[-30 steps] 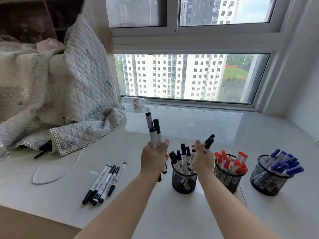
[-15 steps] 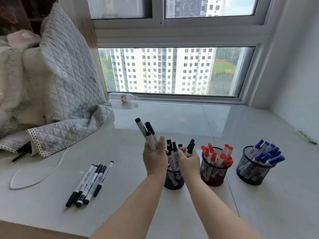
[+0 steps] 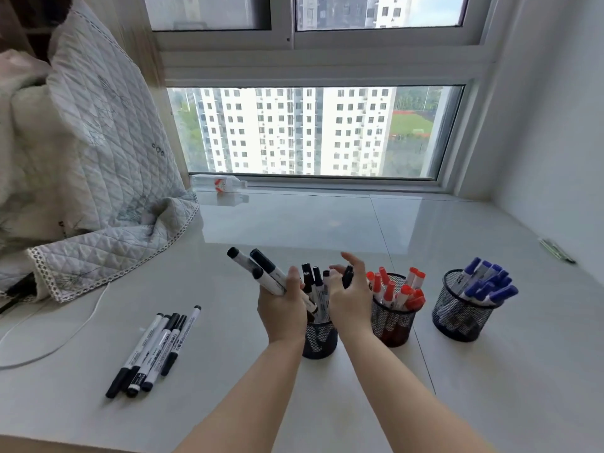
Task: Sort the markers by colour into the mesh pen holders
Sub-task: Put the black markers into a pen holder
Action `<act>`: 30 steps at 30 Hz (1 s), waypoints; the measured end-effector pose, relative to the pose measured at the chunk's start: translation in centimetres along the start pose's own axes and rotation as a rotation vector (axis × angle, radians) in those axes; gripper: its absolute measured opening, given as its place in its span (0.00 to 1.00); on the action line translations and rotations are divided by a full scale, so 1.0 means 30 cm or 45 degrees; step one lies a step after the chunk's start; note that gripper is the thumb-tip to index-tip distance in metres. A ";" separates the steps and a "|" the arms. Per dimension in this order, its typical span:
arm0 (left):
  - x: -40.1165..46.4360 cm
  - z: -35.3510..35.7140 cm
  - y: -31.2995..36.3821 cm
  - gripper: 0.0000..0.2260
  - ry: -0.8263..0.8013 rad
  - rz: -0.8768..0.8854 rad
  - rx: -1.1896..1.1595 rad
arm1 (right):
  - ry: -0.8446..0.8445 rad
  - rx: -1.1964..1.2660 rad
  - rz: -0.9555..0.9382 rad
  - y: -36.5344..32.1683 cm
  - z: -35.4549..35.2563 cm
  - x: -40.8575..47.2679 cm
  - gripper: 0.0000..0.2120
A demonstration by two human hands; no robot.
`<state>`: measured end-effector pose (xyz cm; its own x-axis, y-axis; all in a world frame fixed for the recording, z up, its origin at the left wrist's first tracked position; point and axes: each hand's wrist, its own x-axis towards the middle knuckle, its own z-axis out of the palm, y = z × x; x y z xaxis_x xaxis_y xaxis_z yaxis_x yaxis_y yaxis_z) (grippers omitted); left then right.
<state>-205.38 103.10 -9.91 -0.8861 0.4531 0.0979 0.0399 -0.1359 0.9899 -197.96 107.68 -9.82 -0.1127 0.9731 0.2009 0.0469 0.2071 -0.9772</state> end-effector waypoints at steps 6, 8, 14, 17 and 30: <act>-0.025 0.012 0.001 0.15 -0.042 -0.008 0.128 | -0.162 -0.166 -0.017 0.026 -0.010 -0.021 0.08; -0.027 0.002 -0.015 0.16 -0.081 -0.015 0.185 | -0.166 -0.138 -0.016 0.030 -0.016 -0.026 0.07; -0.030 -0.010 -0.033 0.11 -0.146 0.020 0.450 | -0.201 -0.136 0.037 0.038 -0.018 -0.026 0.08; -0.035 -0.015 -0.022 0.10 -0.173 0.049 0.487 | -0.194 -0.156 0.039 0.033 -0.018 -0.027 0.08; 0.005 -0.042 0.060 0.25 -0.139 0.413 0.340 | -0.279 -0.325 -0.014 0.027 -0.034 -0.028 0.12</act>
<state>-206.03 101.81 -8.24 -0.7543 0.5171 0.4044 0.4391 -0.0606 0.8964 -196.81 107.14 -10.72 -0.3243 0.9316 0.1644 0.2884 0.2629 -0.9207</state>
